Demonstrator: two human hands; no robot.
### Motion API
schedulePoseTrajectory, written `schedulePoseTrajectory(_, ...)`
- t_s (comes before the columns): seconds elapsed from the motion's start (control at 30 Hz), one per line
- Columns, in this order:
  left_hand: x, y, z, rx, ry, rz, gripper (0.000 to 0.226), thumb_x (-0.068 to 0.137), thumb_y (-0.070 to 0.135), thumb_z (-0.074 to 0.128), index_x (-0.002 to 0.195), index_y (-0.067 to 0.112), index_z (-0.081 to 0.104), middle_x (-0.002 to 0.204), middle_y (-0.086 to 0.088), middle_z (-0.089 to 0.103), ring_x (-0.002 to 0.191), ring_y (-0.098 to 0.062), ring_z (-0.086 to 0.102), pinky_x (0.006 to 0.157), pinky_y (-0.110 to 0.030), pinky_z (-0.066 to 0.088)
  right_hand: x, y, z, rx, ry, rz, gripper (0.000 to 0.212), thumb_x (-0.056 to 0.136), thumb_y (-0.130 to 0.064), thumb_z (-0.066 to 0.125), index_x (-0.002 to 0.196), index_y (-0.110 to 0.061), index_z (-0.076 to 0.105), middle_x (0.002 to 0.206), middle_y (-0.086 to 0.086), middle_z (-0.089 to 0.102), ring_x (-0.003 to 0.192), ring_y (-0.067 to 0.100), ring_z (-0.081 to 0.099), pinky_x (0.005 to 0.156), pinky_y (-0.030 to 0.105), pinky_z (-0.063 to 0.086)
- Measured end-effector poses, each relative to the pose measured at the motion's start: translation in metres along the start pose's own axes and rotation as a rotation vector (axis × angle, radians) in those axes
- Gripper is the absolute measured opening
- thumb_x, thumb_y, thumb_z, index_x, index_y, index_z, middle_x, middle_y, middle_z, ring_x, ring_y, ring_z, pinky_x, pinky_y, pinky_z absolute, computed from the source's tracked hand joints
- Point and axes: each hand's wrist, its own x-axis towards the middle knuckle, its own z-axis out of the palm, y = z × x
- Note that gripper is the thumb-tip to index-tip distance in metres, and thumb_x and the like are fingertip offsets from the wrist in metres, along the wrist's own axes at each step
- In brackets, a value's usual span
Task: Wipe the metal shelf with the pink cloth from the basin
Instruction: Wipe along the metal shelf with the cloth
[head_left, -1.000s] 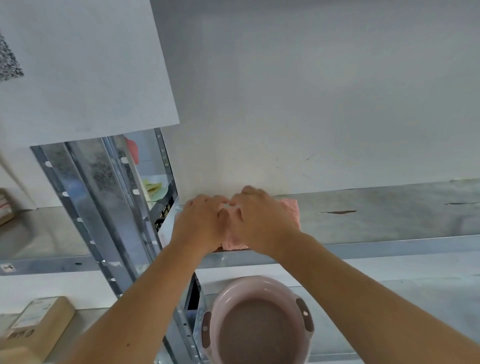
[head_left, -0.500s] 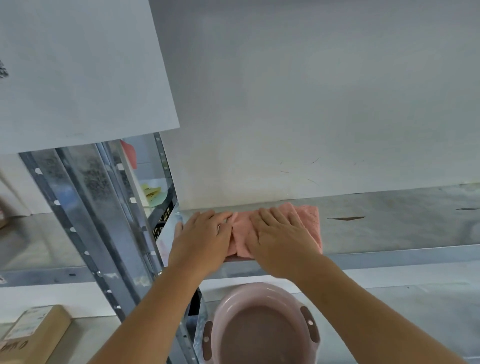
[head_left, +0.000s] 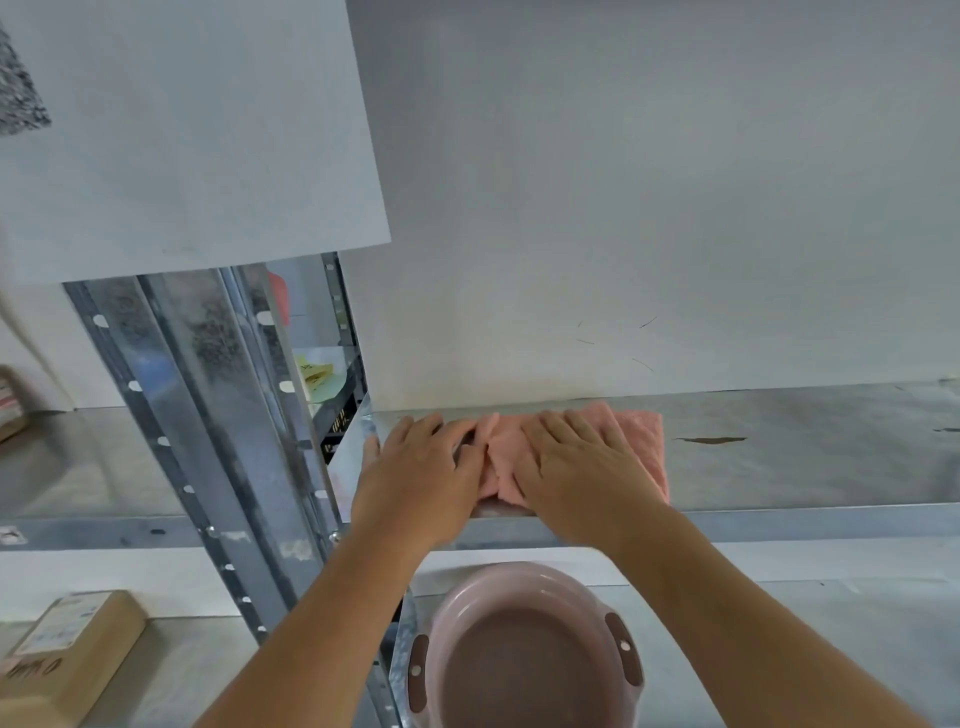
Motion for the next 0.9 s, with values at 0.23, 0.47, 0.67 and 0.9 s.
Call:
schedulePoseTrajectory(0.23, 0.001, -0.004, 0.003, 0.025, 0.019, 0.012, 0.067, 0.091, 0.056, 0.007, 0.142, 0.042, 0.048, 0.142, 0.012, 0.053, 0.138, -0.018, 0.037, 0.118, -0.054, 0.022, -0.024, -0.001, 0.003, -0.046, 0.009, -0.012, 0.113, 0.066, -0.045, -0.024, 0.165, -0.011, 0.017, 0.177, 0.008, 0.007, 0.163, 0.031, 0.0, 0.129, 0.057, 0.0)
schedulePoseTrajectory(0.47, 0.001, -0.006, 0.005, 0.055, 0.026, 0.026, 0.058, 0.092, 0.05, 0.017, 0.141, 0.042, 0.048, 0.138, 0.014, 0.054, 0.134, -0.018, 0.039, 0.115, -0.051, 0.027, -0.016, 0.001, -0.002, -0.013, 0.02, 0.01, 0.117, 0.062, -0.048, -0.025, 0.165, -0.011, 0.016, 0.177, 0.008, 0.007, 0.163, 0.03, -0.001, 0.129, 0.057, 0.001)
schedulePoseTrajectory(0.67, -0.002, -0.005, -0.004, 0.088, -0.007, 0.019, 0.047, 0.1, 0.042, 0.034, 0.144, 0.039, 0.048, 0.146, 0.013, 0.05, 0.134, -0.016, 0.041, 0.112, -0.046, 0.031, -0.005, 0.018, 0.0, 0.071, 0.04, 0.075, 0.065, 0.108, -0.043, 0.013, 0.167, -0.018, 0.011, 0.177, 0.003, 0.008, 0.163, 0.023, 0.001, 0.13, 0.05, -0.004)
schedulePoseTrajectory(0.9, -0.001, 0.01, -0.007, 0.06, -0.025, -0.062, 0.039, 0.099, 0.046, 0.044, 0.137, 0.043, 0.053, 0.139, 0.009, 0.056, 0.122, -0.018, 0.052, 0.105, -0.049, 0.043, -0.047, 0.131, -0.014, 0.036, -0.007, 0.182, 0.109, 0.07, -0.058, -0.021, 0.167, -0.018, 0.009, 0.178, 0.004, 0.002, 0.163, 0.025, -0.003, 0.13, 0.055, -0.003)
